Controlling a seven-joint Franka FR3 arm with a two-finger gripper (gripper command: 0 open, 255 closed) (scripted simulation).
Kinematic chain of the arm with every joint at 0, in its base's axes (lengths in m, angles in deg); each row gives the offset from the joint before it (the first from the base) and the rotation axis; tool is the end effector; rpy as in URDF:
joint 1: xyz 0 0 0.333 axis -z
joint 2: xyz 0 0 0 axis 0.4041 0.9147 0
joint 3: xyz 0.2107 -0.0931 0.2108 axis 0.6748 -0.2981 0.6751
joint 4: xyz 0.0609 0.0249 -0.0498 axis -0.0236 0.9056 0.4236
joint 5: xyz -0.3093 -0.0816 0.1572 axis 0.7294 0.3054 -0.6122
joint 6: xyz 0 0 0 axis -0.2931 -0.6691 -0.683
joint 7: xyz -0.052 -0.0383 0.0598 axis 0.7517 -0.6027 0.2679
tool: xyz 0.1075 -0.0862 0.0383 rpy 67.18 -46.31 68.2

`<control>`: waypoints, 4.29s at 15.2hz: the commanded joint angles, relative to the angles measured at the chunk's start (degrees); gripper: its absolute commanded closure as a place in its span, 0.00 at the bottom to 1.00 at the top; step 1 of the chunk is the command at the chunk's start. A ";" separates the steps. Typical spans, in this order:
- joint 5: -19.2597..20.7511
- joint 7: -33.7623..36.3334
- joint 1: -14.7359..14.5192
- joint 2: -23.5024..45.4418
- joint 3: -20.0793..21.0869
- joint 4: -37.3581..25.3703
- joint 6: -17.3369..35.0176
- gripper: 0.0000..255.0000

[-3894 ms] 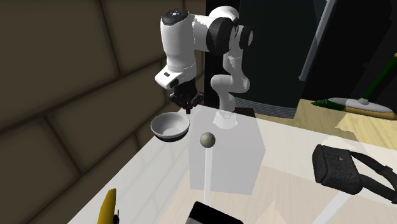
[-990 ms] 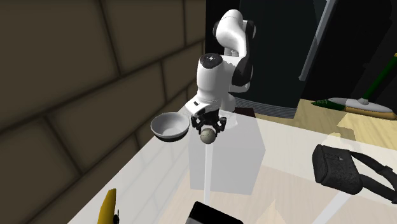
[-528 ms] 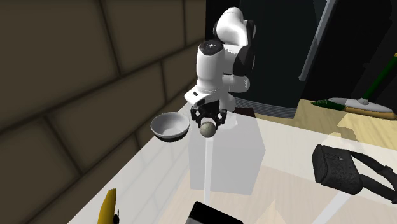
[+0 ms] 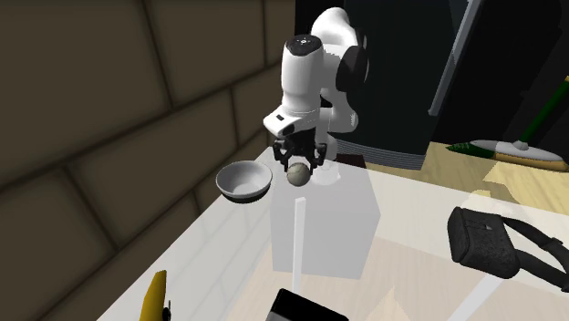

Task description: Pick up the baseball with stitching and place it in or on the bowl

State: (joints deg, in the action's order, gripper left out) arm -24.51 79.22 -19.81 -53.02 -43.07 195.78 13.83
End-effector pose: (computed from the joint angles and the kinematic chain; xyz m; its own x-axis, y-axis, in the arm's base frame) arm 0.4616 -0.1078 0.5115 0.9849 -0.0761 -0.1556 -0.0746 -0.9971 0.0155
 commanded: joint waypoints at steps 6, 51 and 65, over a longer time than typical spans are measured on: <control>-0.09 -0.10 -0.09 0.42 0.10 -5.97 -5.58 1.00; 2.56 -19.37 9.36 4.19 -10.62 -0.81 4.58 0.00; 2.01 -19.84 9.21 5.69 -10.47 -9.72 -2.90 0.00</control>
